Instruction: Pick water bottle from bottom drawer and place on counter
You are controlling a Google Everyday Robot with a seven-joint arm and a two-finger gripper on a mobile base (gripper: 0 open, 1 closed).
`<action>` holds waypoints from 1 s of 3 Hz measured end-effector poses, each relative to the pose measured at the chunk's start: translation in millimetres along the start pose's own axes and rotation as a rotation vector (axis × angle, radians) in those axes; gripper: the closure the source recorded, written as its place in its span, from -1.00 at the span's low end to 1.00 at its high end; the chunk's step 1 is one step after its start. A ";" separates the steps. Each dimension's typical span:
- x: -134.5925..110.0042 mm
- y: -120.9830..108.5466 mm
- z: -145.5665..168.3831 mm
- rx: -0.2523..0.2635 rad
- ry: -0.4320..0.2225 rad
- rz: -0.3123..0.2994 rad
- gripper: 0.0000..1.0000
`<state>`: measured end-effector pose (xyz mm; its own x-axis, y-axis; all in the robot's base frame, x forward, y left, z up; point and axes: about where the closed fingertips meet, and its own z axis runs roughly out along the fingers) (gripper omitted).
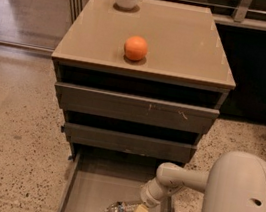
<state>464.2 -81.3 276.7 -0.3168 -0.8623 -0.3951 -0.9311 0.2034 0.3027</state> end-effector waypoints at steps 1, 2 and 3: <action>17.3 -6.3 10.7 -0.009 -0.023 0.046 -1.00; 17.2 -11.8 22.1 -0.003 -0.022 0.051 -1.00; 19.5 -24.4 36.0 0.021 -0.065 0.094 -1.00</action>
Offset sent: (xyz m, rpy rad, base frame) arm 0.0012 -0.0230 -0.0233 0.0541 0.0213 -0.0859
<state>474.2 -86.4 230.4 -0.4130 -0.8072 -0.4217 -0.9003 0.2919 0.3230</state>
